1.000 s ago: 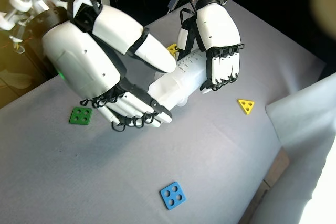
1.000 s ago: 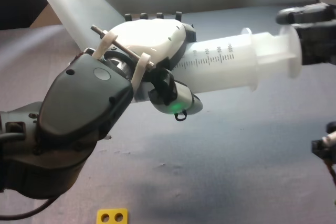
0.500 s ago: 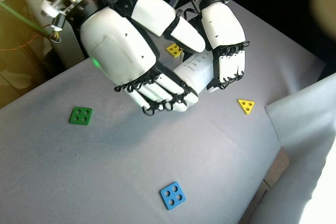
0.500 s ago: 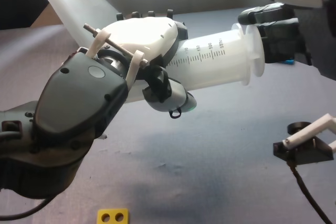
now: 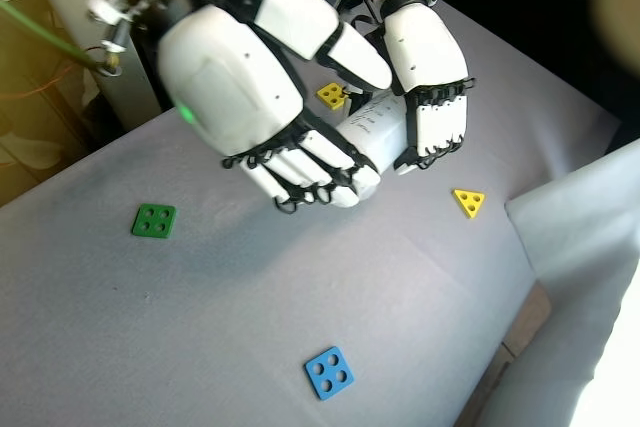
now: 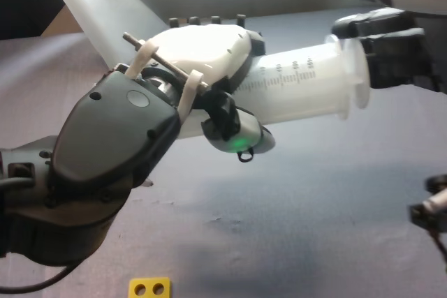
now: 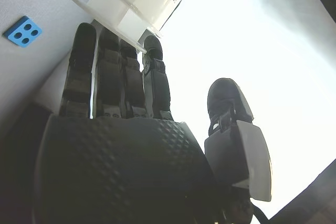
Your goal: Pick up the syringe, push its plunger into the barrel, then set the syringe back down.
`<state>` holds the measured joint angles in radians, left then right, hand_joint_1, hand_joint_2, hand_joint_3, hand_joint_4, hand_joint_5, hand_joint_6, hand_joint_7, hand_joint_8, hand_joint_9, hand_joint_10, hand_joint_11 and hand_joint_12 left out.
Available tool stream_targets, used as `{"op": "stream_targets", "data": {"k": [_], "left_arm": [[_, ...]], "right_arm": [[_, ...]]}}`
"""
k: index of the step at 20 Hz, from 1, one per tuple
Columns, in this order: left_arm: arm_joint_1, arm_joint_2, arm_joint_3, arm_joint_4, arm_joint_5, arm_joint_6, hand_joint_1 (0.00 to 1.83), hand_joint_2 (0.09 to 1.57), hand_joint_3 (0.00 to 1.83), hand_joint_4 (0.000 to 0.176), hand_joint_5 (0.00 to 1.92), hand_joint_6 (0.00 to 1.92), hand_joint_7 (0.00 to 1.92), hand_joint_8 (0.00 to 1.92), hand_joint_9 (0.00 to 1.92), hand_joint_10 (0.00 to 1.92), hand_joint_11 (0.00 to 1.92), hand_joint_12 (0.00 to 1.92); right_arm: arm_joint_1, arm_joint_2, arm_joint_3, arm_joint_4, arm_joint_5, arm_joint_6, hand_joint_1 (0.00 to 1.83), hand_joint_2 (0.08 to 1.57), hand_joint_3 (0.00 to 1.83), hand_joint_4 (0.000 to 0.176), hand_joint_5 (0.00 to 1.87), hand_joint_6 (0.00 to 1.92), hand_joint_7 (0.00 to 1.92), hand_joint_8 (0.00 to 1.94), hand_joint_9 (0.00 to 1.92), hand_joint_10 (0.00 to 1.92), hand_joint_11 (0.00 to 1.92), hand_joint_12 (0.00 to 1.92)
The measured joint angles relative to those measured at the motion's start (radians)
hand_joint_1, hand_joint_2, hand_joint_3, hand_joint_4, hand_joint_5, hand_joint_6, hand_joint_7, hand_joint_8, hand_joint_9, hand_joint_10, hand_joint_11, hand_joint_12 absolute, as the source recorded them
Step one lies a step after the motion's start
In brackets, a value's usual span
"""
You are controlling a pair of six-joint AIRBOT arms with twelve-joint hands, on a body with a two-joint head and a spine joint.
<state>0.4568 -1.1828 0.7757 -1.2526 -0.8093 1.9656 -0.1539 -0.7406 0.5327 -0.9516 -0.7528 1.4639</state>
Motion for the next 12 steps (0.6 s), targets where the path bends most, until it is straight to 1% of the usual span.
{"op": "stream_targets", "data": {"k": [2, 4, 5, 7, 8, 9, 10, 12], "left_arm": [[0.000, -0.004, 0.000, 0.026, 0.017, -0.003, 1.35, 1.22, 0.00, 0.000, 0.66, 1.26, 0.82, 1.32, 0.71, 1.54, 0.47, 1.53], [-0.001, -0.006, -0.005, 0.031, 0.040, -0.003, 1.34, 1.23, 0.00, 0.000, 0.65, 1.28, 0.81, 1.33, 0.72, 1.54, 0.47, 1.52], [-0.001, -0.011, -0.005, 0.035, 0.050, -0.004, 1.34, 1.23, 0.00, 0.000, 0.66, 1.27, 0.81, 1.34, 0.70, 1.56, 0.47, 1.53], [-0.001, -0.011, -0.006, 0.040, 0.061, -0.003, 1.34, 1.23, 0.00, 0.000, 0.65, 1.25, 0.82, 1.34, 0.69, 1.57, 0.46, 1.55], [-0.001, -0.011, -0.006, 0.040, 0.059, -0.003, 1.34, 1.23, 0.00, 0.000, 0.65, 1.25, 0.82, 1.35, 0.69, 1.57, 0.46, 1.55], [-0.001, -0.011, -0.006, 0.044, 0.058, -0.003, 1.34, 1.23, 0.00, 0.000, 0.65, 1.24, 0.82, 1.36, 0.69, 1.57, 0.46, 1.55], [0.001, -0.011, -0.006, 0.048, 0.058, -0.003, 1.34, 1.23, 0.00, 0.000, 0.67, 1.25, 0.81, 1.34, 0.71, 1.55, 0.49, 1.53], [0.002, -0.011, -0.006, 0.056, 0.060, -0.003, 1.35, 1.22, 0.00, 0.000, 0.69, 1.23, 0.83, 1.32, 0.71, 1.55, 0.48, 1.53]], "right_arm": [[-0.014, 0.078, -0.026, 0.002, 0.043, -0.011, 0.00, 1.25, 0.00, 0.000, 0.40, 0.00, 0.38, 0.00, 0.31, 0.00, 0.00, 0.77], [-0.038, 0.135, -0.039, 0.002, 0.077, -0.032, 0.00, 1.25, 0.00, 0.000, 0.39, 0.00, 0.38, 0.00, 0.32, 0.00, 0.00, 0.79], [-0.059, 0.177, -0.039, 0.002, 0.109, -0.060, 0.00, 1.25, 0.00, 0.000, 0.40, 0.01, 0.38, 0.00, 0.32, 0.01, 0.00, 0.79], [-0.095, 0.266, -0.040, -0.012, 0.160, -0.144, 0.00, 1.25, 0.00, 0.000, 0.39, 0.00, 0.36, 0.00, 0.30, 0.00, 0.00, 0.76], [-0.107, 0.302, -0.039, -0.045, 0.185, -0.183, 0.00, 1.25, 0.00, 0.000, 0.38, 0.00, 0.36, 0.00, 0.30, 0.00, 0.00, 0.76], [-0.108, 0.344, -0.033, -0.076, 0.230, -0.225, 0.00, 1.25, 0.00, 0.000, 0.38, 0.00, 0.37, 0.00, 0.30, 0.00, 0.00, 0.76], [-0.108, 0.379, -0.021, -0.111, 0.290, -0.301, 0.00, 1.25, 0.00, 0.000, 0.38, 0.00, 0.37, 0.00, 0.31, 0.01, 0.00, 0.80], [-0.107, 0.411, 0.004, -0.119, 0.389, -0.421, 0.00, 1.25, 0.00, 0.000, 0.39, 0.00, 0.37, 0.00, 0.31, 0.00, 0.00, 0.78]]}}
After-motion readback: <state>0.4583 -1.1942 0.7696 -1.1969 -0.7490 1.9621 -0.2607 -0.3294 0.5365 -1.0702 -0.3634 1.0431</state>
